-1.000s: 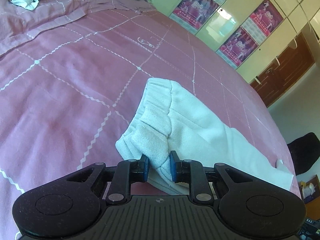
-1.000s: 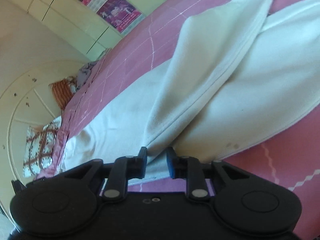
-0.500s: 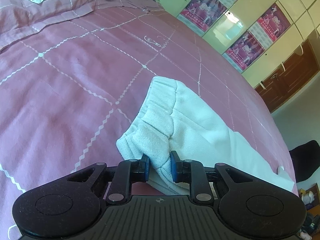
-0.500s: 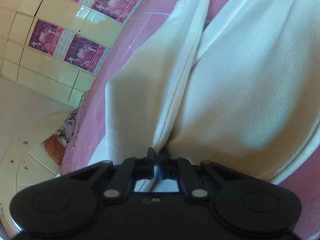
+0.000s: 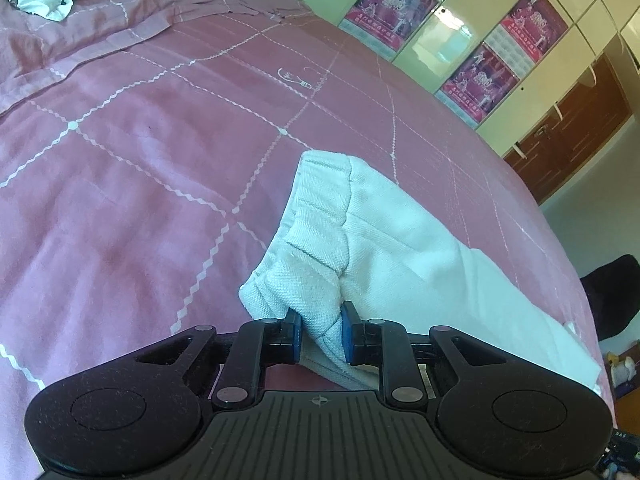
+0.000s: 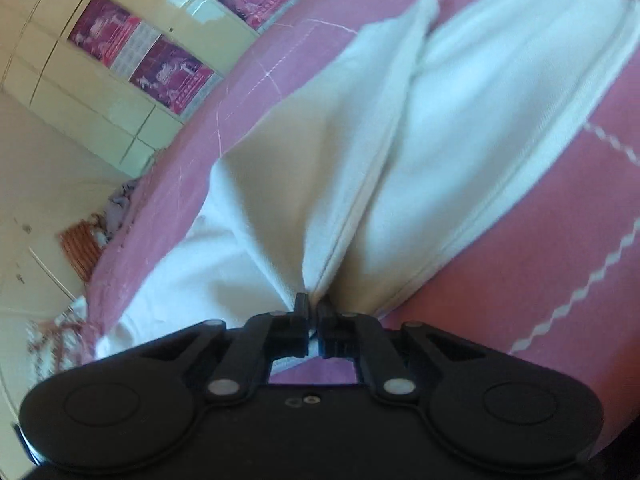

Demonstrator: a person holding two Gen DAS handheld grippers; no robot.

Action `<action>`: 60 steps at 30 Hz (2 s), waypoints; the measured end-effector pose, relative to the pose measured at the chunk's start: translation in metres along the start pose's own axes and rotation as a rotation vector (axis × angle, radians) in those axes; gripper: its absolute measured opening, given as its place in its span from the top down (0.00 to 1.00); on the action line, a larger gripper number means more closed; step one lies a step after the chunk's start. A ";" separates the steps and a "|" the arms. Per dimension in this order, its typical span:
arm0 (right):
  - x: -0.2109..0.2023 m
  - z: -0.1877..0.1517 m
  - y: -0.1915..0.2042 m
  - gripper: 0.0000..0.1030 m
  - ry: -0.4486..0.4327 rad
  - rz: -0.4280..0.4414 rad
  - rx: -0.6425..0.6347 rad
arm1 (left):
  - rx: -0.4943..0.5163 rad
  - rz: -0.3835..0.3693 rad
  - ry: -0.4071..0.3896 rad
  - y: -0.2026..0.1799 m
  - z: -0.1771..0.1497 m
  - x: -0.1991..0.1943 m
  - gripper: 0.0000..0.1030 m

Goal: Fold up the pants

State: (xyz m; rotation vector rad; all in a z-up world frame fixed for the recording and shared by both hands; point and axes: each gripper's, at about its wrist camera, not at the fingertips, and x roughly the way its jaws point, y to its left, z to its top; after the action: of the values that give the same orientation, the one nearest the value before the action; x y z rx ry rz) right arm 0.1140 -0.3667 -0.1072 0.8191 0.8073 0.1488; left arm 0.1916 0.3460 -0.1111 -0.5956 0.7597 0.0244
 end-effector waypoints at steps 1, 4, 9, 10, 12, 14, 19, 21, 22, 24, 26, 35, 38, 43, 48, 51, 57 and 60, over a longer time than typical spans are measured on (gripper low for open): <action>-0.002 0.003 -0.004 0.90 -0.002 0.029 0.028 | 0.009 0.004 0.002 -0.001 0.000 0.000 0.79; -0.013 0.019 -0.007 0.77 -0.079 0.022 0.023 | 0.017 0.009 0.009 -0.002 0.001 0.001 0.79; 0.001 0.071 -0.030 0.81 -0.163 -0.042 0.044 | -0.001 0.013 0.009 0.000 0.000 0.003 0.79; 0.008 0.080 -0.036 0.81 -0.153 -0.036 0.066 | -0.006 0.011 0.009 0.000 0.000 0.003 0.79; 0.018 0.094 -0.042 0.87 -0.150 -0.036 0.081 | -0.018 0.006 0.010 0.001 0.000 0.003 0.79; 0.023 0.097 -0.038 0.92 -0.160 -0.052 0.070 | -0.027 0.000 0.013 0.003 0.000 0.003 0.79; -0.016 0.080 -0.023 0.94 -0.254 -0.062 -0.026 | -0.035 -0.008 0.021 0.004 0.001 0.003 0.79; -0.037 0.067 -0.025 0.94 -0.266 -0.084 -0.024 | -0.047 -0.017 0.024 0.007 0.001 0.003 0.79; -0.045 0.060 -0.029 0.94 -0.260 -0.110 -0.012 | -0.055 -0.021 0.026 0.008 0.002 0.002 0.79; -0.051 0.051 -0.044 0.94 -0.209 -0.156 0.021 | -0.063 -0.028 0.029 0.010 0.002 0.003 0.79; -0.048 0.048 -0.057 0.92 -0.175 -0.154 0.039 | -0.068 -0.026 0.032 0.009 0.002 0.004 0.79; -0.043 0.123 -0.087 0.72 -0.307 -0.197 0.094 | -0.087 -0.025 0.033 0.010 0.003 0.006 0.79; -0.026 0.145 -0.098 0.74 -0.268 -0.184 0.097 | -0.094 -0.026 0.035 0.011 0.003 0.006 0.79; -0.041 0.149 -0.077 0.97 -0.315 -0.159 -0.055 | -0.091 -0.021 0.040 0.009 0.004 0.006 0.79; -0.094 0.132 -0.103 0.97 -0.486 -0.205 0.027 | -0.097 -0.031 0.029 0.012 0.003 0.006 0.79; -0.080 0.129 -0.128 0.96 -0.346 -0.279 0.082 | -0.107 -0.039 0.026 0.015 0.001 0.007 0.79; -0.064 0.141 -0.108 0.96 -0.324 -0.313 0.001 | -0.100 -0.026 0.033 0.012 0.003 0.007 0.79; -0.088 0.144 -0.081 0.96 -0.462 -0.167 -0.067 | -0.099 -0.023 0.033 0.011 0.003 0.007 0.79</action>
State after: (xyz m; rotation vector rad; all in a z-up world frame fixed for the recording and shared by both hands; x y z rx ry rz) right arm 0.1378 -0.5448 -0.0532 0.6827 0.4283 -0.1582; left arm 0.1964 0.3553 -0.1196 -0.6999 0.7868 0.0313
